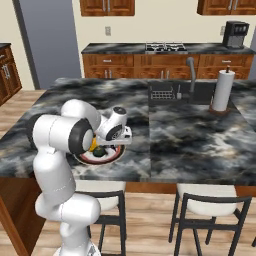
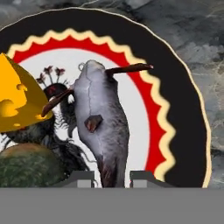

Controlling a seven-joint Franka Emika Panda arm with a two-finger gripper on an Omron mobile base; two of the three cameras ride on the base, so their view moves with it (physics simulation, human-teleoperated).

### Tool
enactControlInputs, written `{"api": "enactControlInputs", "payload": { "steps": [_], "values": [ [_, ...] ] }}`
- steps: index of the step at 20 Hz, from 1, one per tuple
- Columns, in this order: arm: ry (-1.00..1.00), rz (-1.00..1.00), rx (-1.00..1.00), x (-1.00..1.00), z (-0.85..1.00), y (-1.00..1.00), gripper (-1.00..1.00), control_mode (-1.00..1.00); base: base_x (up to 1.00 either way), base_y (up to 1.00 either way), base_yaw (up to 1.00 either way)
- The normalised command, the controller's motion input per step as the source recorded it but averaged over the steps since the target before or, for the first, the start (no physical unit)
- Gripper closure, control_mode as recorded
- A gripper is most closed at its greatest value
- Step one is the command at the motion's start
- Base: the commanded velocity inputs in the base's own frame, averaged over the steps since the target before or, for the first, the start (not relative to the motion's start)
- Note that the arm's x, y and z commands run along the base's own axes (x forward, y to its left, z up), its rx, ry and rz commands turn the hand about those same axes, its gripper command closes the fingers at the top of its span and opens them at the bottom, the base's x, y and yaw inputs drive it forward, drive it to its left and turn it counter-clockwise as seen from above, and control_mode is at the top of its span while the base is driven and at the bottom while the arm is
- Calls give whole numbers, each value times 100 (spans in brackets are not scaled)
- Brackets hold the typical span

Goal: Take the cheese, fish, and squash from the fridge and place them on the plate on the dining counter to create an appetizer plate.

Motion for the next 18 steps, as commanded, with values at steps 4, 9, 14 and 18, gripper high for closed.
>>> {"api": "enactControlInputs", "payload": {
  "steps": [4,9,14,18],
  "values": [
    [-8,0,0,-54,21,0,-100,-100,0,0,0],
    [-9,0,0,-40,71,8,-100,-100,0,0,0],
    [-11,0,-3,-59,92,12,-100,-100,0,0,0],
    [-18,-7,0,-100,74,0,-100,-100,0,0,0]
  ]
}}
